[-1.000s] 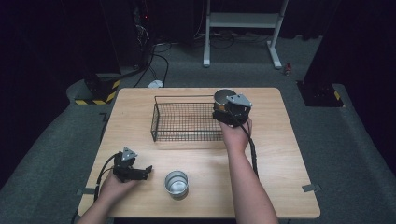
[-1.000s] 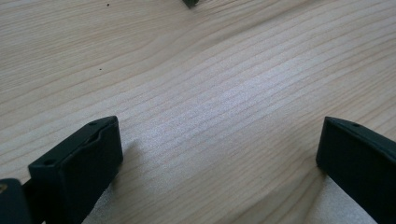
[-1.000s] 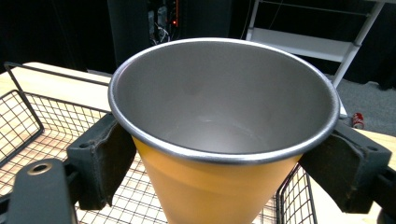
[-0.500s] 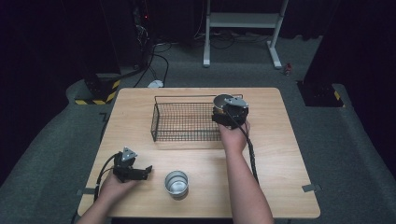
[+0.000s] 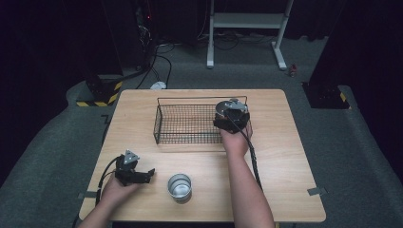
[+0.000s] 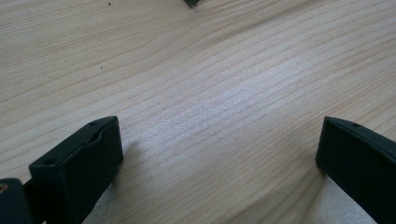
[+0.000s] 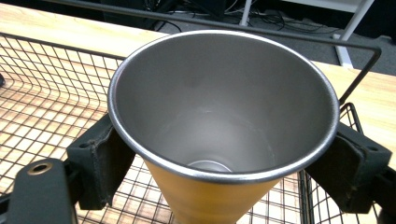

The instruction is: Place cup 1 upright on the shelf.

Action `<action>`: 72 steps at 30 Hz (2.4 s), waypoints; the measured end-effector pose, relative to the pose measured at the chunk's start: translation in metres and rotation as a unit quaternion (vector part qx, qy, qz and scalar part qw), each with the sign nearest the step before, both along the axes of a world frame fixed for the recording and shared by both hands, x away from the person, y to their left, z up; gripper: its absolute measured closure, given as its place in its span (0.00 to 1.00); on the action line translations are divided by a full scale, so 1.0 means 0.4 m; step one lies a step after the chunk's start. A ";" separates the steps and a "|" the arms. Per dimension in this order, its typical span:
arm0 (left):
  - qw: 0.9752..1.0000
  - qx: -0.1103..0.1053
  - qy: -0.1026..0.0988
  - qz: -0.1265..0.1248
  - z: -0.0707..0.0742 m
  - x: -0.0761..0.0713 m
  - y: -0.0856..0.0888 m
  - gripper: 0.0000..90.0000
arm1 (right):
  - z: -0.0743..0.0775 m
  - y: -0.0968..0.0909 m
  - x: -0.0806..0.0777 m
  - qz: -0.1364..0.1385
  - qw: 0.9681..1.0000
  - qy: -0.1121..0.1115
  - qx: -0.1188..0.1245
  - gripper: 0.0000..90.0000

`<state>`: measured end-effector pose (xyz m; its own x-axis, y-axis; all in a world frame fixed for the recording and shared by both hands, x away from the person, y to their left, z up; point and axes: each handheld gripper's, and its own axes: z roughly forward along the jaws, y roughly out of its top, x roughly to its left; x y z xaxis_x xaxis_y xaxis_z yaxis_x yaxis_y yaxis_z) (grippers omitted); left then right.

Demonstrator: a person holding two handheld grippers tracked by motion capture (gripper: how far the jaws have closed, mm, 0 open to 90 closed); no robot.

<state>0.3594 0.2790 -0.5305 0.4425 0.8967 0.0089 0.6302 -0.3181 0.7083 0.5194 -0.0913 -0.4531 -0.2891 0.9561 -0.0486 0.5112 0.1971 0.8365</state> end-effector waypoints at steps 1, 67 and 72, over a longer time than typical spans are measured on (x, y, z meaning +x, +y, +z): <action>1.000 -0.001 0.000 0.001 0.000 0.000 0.000 0.01 | -0.001 -0.001 0.000 0.000 1.000 0.001 -0.002 0.16; 1.000 -0.002 0.000 0.005 0.000 -0.001 -0.002 0.01 | -0.004 -0.049 -0.090 0.006 1.000 0.022 0.021 0.11; 1.000 -0.002 0.000 0.004 -0.001 -0.001 -0.002 0.01 | 0.002 -0.052 -0.120 0.015 1.000 0.006 0.023 0.11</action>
<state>0.3592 0.2781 -0.5307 0.4346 0.9006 0.0055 0.6332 -0.3098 0.7093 0.4716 -0.1120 -0.4524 -0.3184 0.9480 -0.0010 0.5156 0.1741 0.8389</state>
